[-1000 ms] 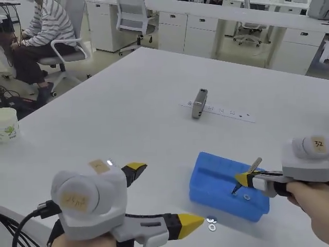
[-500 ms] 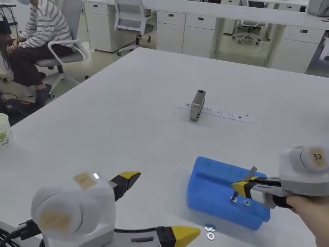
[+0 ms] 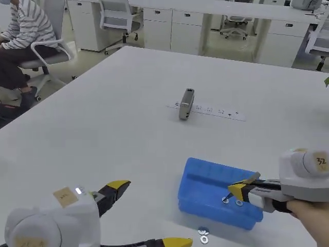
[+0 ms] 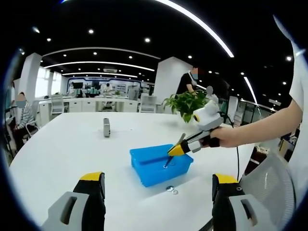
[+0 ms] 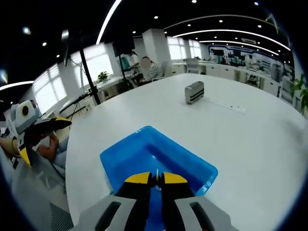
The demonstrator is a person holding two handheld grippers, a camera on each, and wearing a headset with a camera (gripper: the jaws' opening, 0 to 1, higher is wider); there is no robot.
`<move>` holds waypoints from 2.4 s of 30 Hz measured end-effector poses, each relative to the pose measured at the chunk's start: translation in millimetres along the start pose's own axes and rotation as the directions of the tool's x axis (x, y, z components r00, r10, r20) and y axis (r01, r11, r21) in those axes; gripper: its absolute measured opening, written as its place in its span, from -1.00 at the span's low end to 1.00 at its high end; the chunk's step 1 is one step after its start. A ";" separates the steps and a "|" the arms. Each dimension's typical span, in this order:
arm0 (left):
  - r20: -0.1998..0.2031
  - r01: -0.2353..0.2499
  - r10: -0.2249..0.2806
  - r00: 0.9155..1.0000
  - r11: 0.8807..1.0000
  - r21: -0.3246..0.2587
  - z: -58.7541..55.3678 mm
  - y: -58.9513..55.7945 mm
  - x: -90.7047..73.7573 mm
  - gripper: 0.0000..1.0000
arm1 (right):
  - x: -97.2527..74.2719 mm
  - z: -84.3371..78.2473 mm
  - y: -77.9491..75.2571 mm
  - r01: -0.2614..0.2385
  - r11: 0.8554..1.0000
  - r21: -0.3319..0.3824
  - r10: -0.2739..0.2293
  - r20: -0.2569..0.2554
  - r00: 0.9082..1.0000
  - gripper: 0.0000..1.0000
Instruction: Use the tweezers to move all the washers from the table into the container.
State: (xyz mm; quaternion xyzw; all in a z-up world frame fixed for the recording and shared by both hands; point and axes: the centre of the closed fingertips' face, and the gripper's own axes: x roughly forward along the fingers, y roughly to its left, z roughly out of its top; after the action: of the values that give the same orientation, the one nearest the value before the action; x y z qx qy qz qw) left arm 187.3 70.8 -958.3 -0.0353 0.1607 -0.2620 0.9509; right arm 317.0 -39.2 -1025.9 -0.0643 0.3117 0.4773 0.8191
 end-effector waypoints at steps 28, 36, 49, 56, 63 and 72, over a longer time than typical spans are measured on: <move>0.014 0.010 -0.010 1.000 1.000 -0.009 1.9 -0.2 0.1 0.88 | -31.0 42.2 26.6 -0.054 0.993 0.108 0.033 0.191 0.981 -0.92; 0.012 0.009 -0.009 1.000 1.000 -0.007 1.5 0.0 -0.1 0.87 | -42.3 50.4 42.1 -0.096 0.987 0.127 0.064 0.236 0.970 -0.92; 0.011 0.009 -0.008 1.000 1.000 -0.005 1.4 0.0 -0.2 0.86 | -50.4 46.6 70.7 -0.160 0.976 0.149 0.121 0.238 0.964 -0.93; 0.010 0.011 -0.011 1.000 1.000 -0.005 1.5 -0.7 -0.1 0.86 | -45.4 27.3 78.9 -0.189 0.967 0.168 0.159 0.181 0.971 -0.93; 0.007 0.009 -0.009 1.000 1.000 -0.003 1.0 -0.5 0.0 0.86 | -31.9 -6.4 89.3 -0.207 0.967 0.149 0.201 0.052 0.978 -0.93; 0.005 0.005 -0.005 1.000 1.000 -0.003 0.5 0.3 -0.3 0.85 | -16.3 -28.4 95.7 -0.216 0.974 0.067 0.220 -0.067 0.973 -0.93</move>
State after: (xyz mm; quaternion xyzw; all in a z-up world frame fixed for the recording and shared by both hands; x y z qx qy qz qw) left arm 187.4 71.2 -957.9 -0.0381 0.1585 -0.2641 0.9506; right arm 219.9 -11.4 -1020.8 -0.0228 0.3610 0.5521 0.7512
